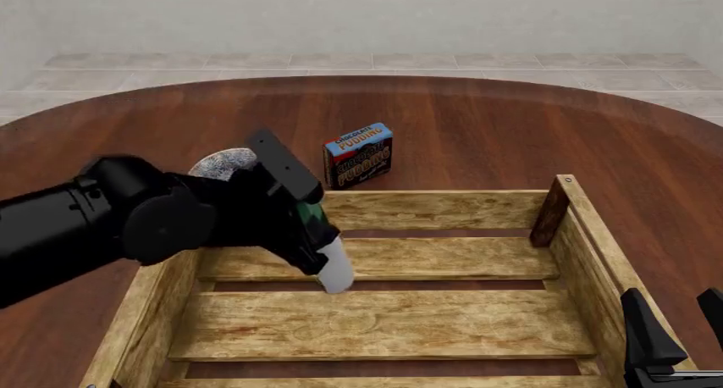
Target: Pick up the salad dressing and put it in the tray.
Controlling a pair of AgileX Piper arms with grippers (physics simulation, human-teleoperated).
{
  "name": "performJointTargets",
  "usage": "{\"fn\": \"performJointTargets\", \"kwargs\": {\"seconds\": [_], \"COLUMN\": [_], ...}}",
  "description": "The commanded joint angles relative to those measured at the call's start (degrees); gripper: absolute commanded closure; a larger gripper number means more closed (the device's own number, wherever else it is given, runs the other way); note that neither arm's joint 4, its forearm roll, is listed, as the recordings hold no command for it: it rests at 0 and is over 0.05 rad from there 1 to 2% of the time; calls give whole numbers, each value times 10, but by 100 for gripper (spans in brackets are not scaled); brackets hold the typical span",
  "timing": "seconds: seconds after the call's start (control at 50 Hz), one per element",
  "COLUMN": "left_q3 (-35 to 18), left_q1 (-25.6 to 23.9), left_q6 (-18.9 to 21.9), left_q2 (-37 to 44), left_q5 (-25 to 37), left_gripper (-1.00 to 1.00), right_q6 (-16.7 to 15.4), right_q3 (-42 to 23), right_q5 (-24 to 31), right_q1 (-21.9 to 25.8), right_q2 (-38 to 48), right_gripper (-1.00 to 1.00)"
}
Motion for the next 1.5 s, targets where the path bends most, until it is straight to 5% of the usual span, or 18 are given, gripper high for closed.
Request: {"fn": "performJointTargets", "kwargs": {"seconds": [0.02, 1.5], "left_q3": [16, 69], "left_q1": [-15, -55], "left_q6": [-9, -35], "left_q2": [20, 136], "left_q5": [-27, -121], "left_gripper": [100, 100], "right_q6": [0, 0], "right_q3": [0, 0], "right_q5": [0, 0], "right_q1": [0, 0], "right_q2": [0, 0], "right_gripper": [-100, -100]}}
